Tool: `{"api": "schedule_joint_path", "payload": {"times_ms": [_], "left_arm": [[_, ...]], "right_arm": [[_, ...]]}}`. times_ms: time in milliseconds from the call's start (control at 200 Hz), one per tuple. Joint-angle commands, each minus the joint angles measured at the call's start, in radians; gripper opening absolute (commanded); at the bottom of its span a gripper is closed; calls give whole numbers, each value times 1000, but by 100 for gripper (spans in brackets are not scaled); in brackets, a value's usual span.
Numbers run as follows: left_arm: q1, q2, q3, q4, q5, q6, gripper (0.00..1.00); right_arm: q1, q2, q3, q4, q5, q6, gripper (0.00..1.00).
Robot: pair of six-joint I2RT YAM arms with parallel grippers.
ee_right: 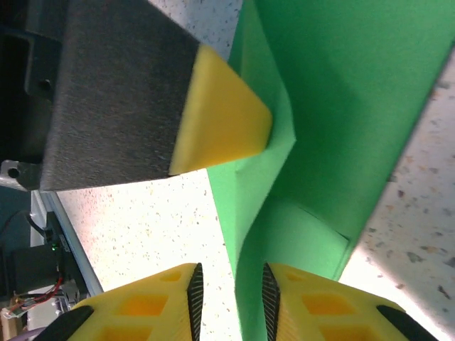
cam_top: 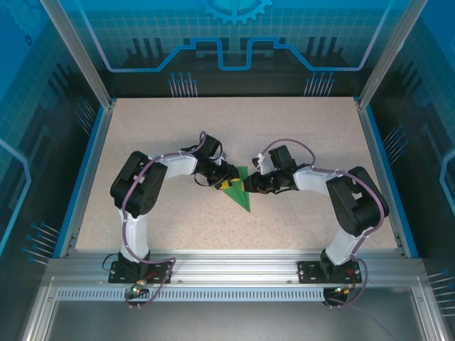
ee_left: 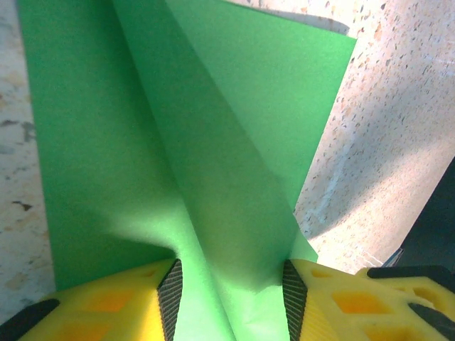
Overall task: Fold a paper plane with a square sheet of paper (fold left side to right side)
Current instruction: Fourth fold the wing at the center of the table.
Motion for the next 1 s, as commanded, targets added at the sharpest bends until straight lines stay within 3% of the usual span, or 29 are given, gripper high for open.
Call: {"api": "schedule_joint_path", "payload": {"times_ms": [0, 410, 995], "left_arm": [[-7, 21, 5, -73, -33, 8, 45], [-6, 20, 6, -73, -30, 9, 45], [-7, 18, 6, -77, -32, 9, 45]], "right_arm": [[-15, 8, -1, 47, -53, 49, 31], [4, 100, 69, 53, -66, 82, 29], [7, 121, 87, -25, -21, 43, 11]]}}
